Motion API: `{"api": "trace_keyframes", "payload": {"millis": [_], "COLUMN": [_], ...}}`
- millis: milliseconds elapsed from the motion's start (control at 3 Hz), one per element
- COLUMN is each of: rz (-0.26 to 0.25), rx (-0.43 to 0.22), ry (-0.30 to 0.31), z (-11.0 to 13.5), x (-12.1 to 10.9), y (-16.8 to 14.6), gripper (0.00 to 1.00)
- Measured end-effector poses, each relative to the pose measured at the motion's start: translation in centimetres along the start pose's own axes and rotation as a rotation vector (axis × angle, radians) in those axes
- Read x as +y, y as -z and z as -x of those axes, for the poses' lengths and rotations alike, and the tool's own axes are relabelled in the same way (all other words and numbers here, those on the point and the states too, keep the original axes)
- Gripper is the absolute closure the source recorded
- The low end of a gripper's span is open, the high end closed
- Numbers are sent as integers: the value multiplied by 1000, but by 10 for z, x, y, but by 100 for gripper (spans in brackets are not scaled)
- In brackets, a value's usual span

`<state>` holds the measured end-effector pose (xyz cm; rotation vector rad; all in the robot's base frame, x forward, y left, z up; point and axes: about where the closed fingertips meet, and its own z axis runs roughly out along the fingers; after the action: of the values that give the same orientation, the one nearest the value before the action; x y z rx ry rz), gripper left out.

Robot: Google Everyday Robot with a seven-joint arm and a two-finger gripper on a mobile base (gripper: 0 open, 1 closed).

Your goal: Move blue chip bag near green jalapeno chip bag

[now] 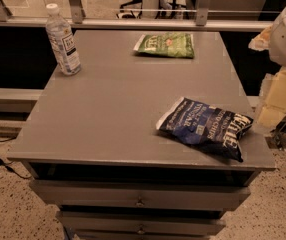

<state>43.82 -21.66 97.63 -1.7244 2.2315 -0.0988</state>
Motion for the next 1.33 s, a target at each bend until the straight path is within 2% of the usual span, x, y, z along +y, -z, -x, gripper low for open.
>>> {"api": "trace_keyframes", "payload": {"millis": [333,667,1000,1333], "rz": [0,24,108,148], "rx": [0,-51,-140,-184], "ry": [0,-30,-109,-146], "z": [0,3,8,13], "x": [0,-1,3,9], "y": [0,-18,-65,-90], "gripper": [0,0,0,0]}}
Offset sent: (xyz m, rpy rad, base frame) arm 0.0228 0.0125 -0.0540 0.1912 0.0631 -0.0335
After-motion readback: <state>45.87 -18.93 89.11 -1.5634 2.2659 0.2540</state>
